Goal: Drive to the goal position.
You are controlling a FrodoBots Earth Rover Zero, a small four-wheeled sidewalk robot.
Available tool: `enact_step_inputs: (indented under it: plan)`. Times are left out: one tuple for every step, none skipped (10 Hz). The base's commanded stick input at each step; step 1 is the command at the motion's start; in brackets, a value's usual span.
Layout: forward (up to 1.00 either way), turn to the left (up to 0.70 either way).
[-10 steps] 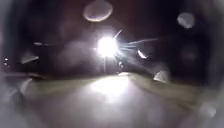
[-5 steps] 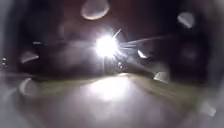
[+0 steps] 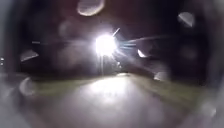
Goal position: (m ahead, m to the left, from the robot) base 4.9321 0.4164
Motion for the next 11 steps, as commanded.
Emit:
enact_step_inputs:
  plan:
    - [1.0,-0.05]
    - [1.0,-0.03]
    - [1.0,-0.1]
    - [1.0,-0.09]
    - [1.0,-0.07]
    - [1.0,-0.03]
    - [1.0,0.0]
    - [1.0,0.0]
    - [1.0,0.0]
    - [1.0,0.0]
    - [1.0,0.0]
